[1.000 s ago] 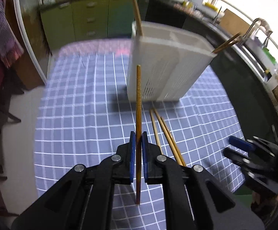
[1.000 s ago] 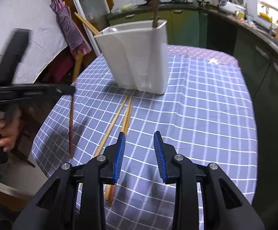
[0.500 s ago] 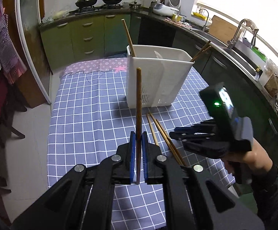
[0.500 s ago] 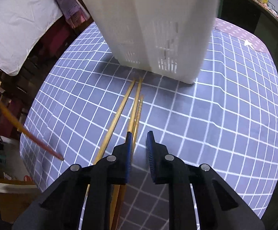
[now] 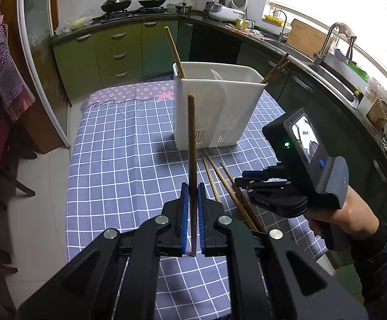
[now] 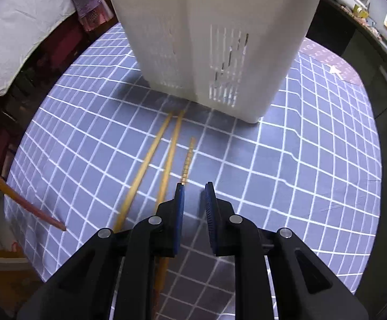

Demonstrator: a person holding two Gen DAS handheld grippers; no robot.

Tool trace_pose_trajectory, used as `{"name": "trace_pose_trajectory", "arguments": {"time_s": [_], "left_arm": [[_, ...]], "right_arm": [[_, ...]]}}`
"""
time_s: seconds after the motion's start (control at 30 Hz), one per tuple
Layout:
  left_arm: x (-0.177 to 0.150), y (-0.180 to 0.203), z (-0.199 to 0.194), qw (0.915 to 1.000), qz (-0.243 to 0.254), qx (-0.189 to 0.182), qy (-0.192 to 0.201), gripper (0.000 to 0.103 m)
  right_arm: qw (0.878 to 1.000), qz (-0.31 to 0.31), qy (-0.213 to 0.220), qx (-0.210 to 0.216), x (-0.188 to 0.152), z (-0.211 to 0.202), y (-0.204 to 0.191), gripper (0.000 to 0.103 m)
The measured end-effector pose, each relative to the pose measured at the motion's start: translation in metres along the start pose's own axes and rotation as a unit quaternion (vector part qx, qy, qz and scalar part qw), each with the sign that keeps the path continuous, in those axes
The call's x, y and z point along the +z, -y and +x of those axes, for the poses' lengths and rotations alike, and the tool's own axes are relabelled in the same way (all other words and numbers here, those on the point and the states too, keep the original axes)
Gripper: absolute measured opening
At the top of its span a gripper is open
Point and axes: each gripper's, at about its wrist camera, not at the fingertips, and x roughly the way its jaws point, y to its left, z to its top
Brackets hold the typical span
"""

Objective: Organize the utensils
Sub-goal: 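Grasp a chopstick with the right tool while the left tool holds its chopstick upright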

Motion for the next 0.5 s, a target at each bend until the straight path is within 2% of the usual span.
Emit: {"name": "trace_pose_trajectory", "arguments": {"time_s": [0.33, 0.37, 0.4, 0.5], "left_arm": [[-0.001, 0.001, 0.002, 1.0000, 0.001, 0.003, -0.006, 0.007], [-0.002, 0.000, 0.003, 1.0000, 0.001, 0.003, -0.006, 0.007], [-0.002, 0.000, 0.003, 1.0000, 0.001, 0.003, -0.006, 0.007], [-0.003, 0.000, 0.003, 1.0000, 0.003, 0.002, -0.007, 0.007]], "right_arm": [[1.000, -0.019, -0.007, -0.020, 0.004, 0.013, -0.020, 0.017], [1.000, -0.019, -0.007, -0.020, 0.004, 0.013, -0.020, 0.016], [1.000, -0.019, -0.005, -0.023, 0.004, 0.014, -0.022, 0.010], [1.000, -0.013, 0.001, -0.022, 0.003, 0.014, -0.022, 0.007]]}}
